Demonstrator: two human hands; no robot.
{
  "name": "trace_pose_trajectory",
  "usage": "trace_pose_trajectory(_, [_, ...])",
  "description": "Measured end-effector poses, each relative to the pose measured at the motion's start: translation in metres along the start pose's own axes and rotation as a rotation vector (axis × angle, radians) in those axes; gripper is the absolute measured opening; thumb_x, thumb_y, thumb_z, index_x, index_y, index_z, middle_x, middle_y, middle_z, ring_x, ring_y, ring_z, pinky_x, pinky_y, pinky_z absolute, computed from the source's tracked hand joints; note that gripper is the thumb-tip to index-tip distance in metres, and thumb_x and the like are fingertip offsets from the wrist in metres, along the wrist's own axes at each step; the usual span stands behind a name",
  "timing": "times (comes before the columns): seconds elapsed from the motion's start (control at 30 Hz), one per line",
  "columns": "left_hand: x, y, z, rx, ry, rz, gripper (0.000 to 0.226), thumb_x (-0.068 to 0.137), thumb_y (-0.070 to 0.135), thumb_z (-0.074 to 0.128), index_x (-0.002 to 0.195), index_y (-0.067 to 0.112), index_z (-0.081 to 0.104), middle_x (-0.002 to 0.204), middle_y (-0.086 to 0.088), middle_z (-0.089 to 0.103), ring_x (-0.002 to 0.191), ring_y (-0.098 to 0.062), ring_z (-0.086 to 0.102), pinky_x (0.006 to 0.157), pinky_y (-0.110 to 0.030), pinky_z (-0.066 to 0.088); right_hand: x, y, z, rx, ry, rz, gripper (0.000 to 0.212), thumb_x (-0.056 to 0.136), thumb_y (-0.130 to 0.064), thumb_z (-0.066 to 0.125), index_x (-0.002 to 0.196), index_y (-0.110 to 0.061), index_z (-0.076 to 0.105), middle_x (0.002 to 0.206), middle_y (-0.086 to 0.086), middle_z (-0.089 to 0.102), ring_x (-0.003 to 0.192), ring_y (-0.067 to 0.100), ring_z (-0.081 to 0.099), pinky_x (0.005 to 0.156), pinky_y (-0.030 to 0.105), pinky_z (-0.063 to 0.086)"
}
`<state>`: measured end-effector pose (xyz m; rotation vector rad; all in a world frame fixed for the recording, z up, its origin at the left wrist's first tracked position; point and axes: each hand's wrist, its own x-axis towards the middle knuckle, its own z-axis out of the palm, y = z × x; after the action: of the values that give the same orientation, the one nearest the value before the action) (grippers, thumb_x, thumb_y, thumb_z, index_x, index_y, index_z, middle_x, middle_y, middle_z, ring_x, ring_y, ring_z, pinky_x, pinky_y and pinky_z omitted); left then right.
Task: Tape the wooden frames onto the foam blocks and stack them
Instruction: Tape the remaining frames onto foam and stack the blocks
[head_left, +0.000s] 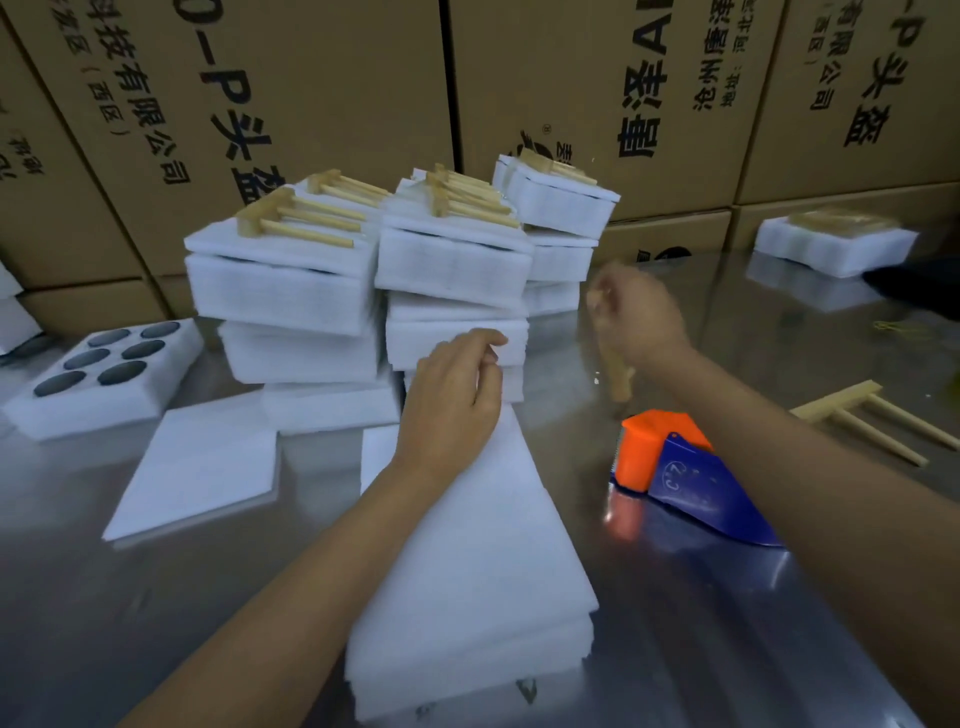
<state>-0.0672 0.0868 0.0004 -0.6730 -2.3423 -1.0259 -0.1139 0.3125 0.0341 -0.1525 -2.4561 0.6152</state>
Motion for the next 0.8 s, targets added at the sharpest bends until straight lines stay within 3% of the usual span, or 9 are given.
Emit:
trace_pose_trajectory(0.07, [-0.003, 0.008, -0.007, -0.036, 0.094, 0.048, 0.032, 0.091, 0.016, 0.042, 0.117, 0.019, 0.060, 0.103, 0.007, 0.062, 0.095, -0.015, 0.056, 0.085, -0.040, 0.048, -0.006, -0.016, -0.029, 0.183, 0.187, 0.076, 0.018, 0.095, -0.020, 0.052, 0.109, -0.012, 0.061, 0.103, 0.007, 0.066, 0.095, 0.028, 0.060, 0.075, 0.035, 0.046])
trace_pose_trajectory(0.17, [-0.010, 0.028, -0.011, -0.219, 0.044, 0.000, 0.031, 0.095, 0.023, 0.054, 0.125, 0.027, 0.053, 0.114, 0.011, 0.055, 0.096, -0.009, 0.056, 0.079, -0.029, 0.049, -0.020, -0.053, -0.075, 0.346, 0.342, 0.017, 0.016, 0.094, -0.027, 0.057, 0.104, -0.016, 0.063, 0.081, -0.006, 0.060, 0.073, 0.010, 0.057, 0.063, 0.021, 0.044])
trace_pose_trajectory(0.23, [-0.014, 0.048, -0.016, -0.423, 0.003, -0.083, 0.037, 0.093, 0.037, 0.060, 0.129, 0.031, 0.050, 0.117, 0.009, 0.055, 0.098, -0.008, 0.057, 0.077, -0.020, 0.047, -0.035, -0.087, -0.095, 0.403, 0.283, -0.039, 0.012, 0.088, -0.026, 0.062, 0.094, -0.016, 0.067, 0.070, -0.010, 0.059, 0.059, 0.001, 0.056, 0.052, 0.014, 0.043])
trace_pose_trajectory(0.3, [-0.017, 0.070, -0.028, -0.744, -0.021, -0.201, 0.046, 0.089, 0.049, 0.056, 0.131, 0.033, 0.048, 0.119, 0.003, 0.059, 0.101, -0.013, 0.062, 0.070, -0.018, 0.050, -0.054, -0.120, -0.101, 0.443, 0.159, -0.075, 0.008, 0.081, -0.020, 0.065, 0.084, -0.014, 0.071, 0.061, -0.006, 0.063, 0.049, 0.005, 0.061, 0.048, 0.019, 0.047])
trace_pose_trajectory(0.43, [-0.034, 0.072, -0.057, -1.099, 0.060, -0.365, 0.043, 0.090, 0.033, 0.058, 0.131, 0.022, 0.052, 0.098, -0.012, 0.072, 0.082, -0.027, 0.072, 0.052, -0.027, 0.051, -0.084, -0.167, -0.082, 0.416, -0.068, -0.083, 0.005, 0.077, -0.020, 0.072, 0.076, -0.017, 0.076, 0.057, -0.006, 0.063, 0.056, 0.005, 0.060, 0.057, 0.021, 0.049])
trace_pose_trajectory(0.57, [-0.056, 0.045, -0.074, -0.943, 0.056, -0.595, 0.028, 0.097, 0.030, 0.061, 0.121, 0.016, 0.063, 0.092, -0.013, 0.075, 0.071, -0.028, 0.073, 0.051, -0.034, 0.057, -0.100, -0.177, -0.045, 0.470, -0.372, 0.014, 0.019, 0.081, -0.034, 0.078, 0.078, -0.015, 0.078, 0.064, 0.000, 0.070, 0.058, 0.016, 0.069, 0.065, 0.031, 0.059])
trace_pose_trajectory(0.63, [-0.068, 0.028, -0.071, -0.766, 0.019, -0.671, 0.028, 0.100, 0.038, 0.055, 0.116, 0.018, 0.066, 0.105, -0.015, 0.072, 0.086, -0.028, 0.073, 0.073, -0.039, 0.060, -0.112, -0.174, -0.023, 0.510, -0.463, 0.084, 0.025, 0.086, -0.035, 0.073, 0.078, -0.012, 0.076, 0.066, 0.004, 0.071, 0.058, 0.024, 0.071, 0.067, 0.036, 0.062])
trace_pose_trajectory(0.7, [-0.078, 0.008, -0.065, -0.331, -0.023, -0.580, 0.032, 0.102, 0.038, 0.049, 0.120, 0.018, 0.066, 0.128, -0.012, 0.060, 0.119, -0.027, 0.058, 0.103, -0.032, 0.042, -0.126, -0.166, -0.005, 0.592, -0.509, 0.170, 0.024, 0.090, -0.031, 0.067, 0.073, -0.015, 0.073, 0.069, 0.007, 0.071, 0.060, 0.025, 0.071, 0.073, 0.041, 0.062])
trace_pose_trajectory(0.8, [-0.085, -0.006, -0.065, -0.077, -0.039, -0.445, 0.027, 0.101, 0.027, 0.047, 0.116, 0.015, 0.066, 0.126, -0.002, 0.058, 0.122, -0.021, 0.042, 0.089, -0.015, 0.020, -0.146, -0.147, 0.009, 0.544, -0.529, 0.133, 0.024, 0.091, -0.029, 0.062, 0.075, -0.018, 0.075, 0.078, -0.002, 0.075, 0.076, 0.014, 0.072, 0.085, 0.037, 0.058])
